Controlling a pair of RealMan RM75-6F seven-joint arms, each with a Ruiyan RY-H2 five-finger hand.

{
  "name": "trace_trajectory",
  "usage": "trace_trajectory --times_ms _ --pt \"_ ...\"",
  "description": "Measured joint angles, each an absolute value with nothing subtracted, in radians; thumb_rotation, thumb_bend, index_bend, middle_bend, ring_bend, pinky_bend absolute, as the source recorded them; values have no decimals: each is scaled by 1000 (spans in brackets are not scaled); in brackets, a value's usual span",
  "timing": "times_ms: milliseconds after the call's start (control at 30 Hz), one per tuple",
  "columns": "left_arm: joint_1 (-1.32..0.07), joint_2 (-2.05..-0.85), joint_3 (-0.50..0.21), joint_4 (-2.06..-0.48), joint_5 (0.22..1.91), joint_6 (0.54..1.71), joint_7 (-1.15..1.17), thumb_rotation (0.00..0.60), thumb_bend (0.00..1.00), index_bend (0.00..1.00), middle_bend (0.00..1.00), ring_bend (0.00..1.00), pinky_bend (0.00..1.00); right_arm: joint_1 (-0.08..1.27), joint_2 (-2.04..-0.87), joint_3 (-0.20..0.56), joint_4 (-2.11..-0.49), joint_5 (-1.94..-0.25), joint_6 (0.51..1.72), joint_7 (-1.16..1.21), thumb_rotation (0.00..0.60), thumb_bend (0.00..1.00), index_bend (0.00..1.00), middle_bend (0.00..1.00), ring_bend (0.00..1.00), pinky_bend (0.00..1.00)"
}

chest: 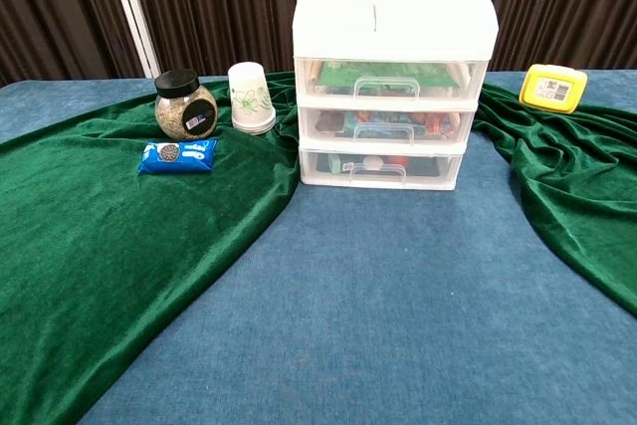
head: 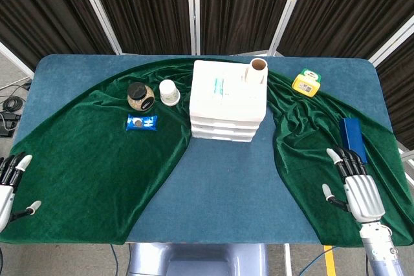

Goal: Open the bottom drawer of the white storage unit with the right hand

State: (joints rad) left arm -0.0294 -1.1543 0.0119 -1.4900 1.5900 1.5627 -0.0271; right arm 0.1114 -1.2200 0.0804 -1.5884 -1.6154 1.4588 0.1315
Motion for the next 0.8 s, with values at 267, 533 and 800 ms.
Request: trace_trajectory --times_ms 267,533,800 --pt "-29 -1153 12 -1491 1594 1566 -30 600 123 0 0 0 0 120 -1211 71 -1600 -1615 1455 143 600 318 50 0 0 0" --pt "-27 -1149 9 -1492 1592 1572 -41 600 123 0 0 0 0 135 -1203 68 -1625 -1615 1442 191 600 318 71 1 0 0" --pt "-22 -1143 7 -1496 1596 1586 -52 600 124 0 0 0 0 215 -1185 59 -1745 -1611 1306 447 600 326 211 713 783 645"
